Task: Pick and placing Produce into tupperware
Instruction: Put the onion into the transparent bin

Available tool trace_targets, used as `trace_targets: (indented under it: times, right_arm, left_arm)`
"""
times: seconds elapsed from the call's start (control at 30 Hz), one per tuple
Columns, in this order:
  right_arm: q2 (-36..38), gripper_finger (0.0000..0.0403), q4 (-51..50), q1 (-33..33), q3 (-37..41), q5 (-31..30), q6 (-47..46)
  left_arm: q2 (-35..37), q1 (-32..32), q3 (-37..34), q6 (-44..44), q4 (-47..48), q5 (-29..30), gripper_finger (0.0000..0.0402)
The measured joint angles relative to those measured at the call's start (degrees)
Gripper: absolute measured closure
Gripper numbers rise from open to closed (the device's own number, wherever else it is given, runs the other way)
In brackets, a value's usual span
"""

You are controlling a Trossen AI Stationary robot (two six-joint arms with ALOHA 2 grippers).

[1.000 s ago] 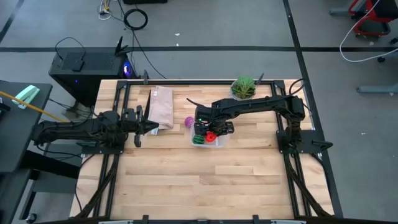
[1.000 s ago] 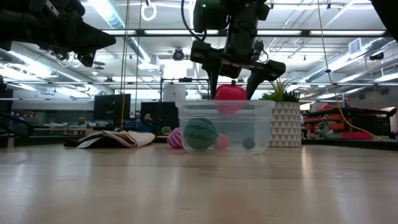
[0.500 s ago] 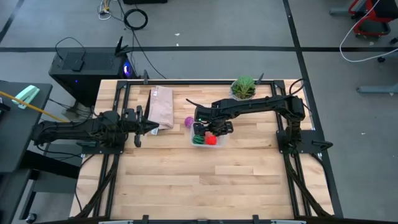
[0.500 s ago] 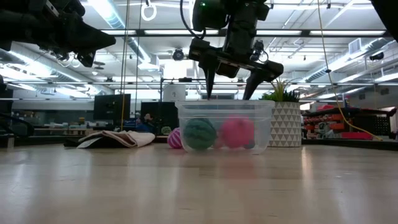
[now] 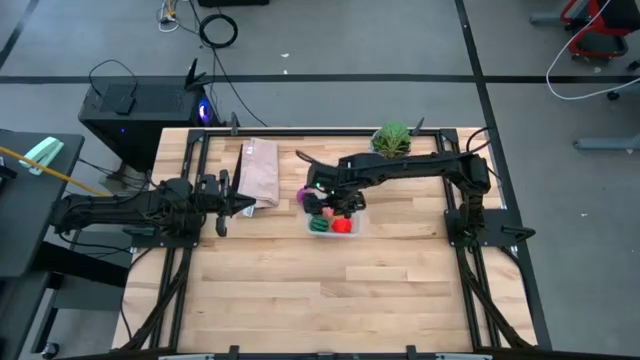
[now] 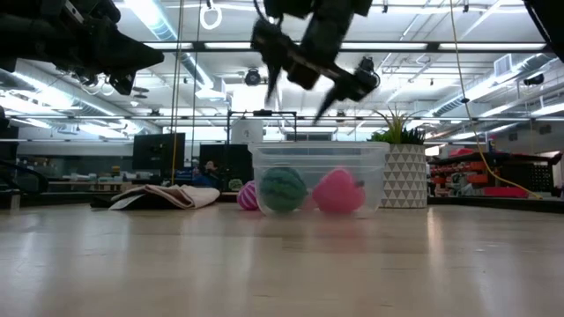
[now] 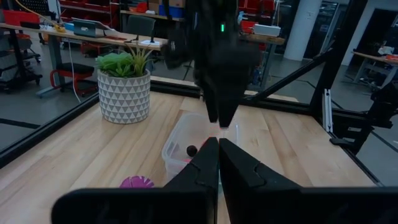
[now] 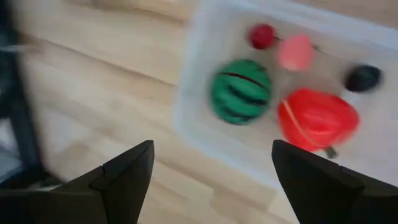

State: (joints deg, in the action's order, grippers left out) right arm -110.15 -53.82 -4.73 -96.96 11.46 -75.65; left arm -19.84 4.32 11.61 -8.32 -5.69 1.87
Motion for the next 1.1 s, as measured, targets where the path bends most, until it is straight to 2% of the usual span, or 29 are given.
trace_targets:
  times: [0.3,0.5,0.6,0.83,0.97,1.1]
  right_arm:
    - [0.02,0.0086,1.08,-4.29,-10.58,-2.86,9.38]
    - [0.02,0.0093,7.07,-7.57,-12.56,-2.67,23.22]
    - [-1.07,0.0096,10.83,-9.18,-12.67,-0.21,27.87]
    - [-5.73,0.0105,11.05,-12.09,-12.52,8.26,36.57]
    - [-7.75,0.0111,12.95,-13.00,-12.52,10.09,37.24]
    - [-8.35,0.0116,19.27,-13.21,-12.53,10.54,37.11]
  left_arm:
    - [0.00,0.00,-0.02,0.02,0.00,-0.02,0.0373]
    - [0.00,0.00,-0.01,0.00,-0.05,-0.01,0.0377]
    - [0.04,0.00,-0.01,-0.40,-0.11,-0.02,0.0382]
    - [1.45,0.02,1.04,-3.00,-0.33,-0.06,0.0382]
    - [1.81,0.01,2.61,-1.28,-0.08,-0.04,0.0375]
    - [1.90,0.00,4.72,0.01,1.59,-0.03,0.0373]
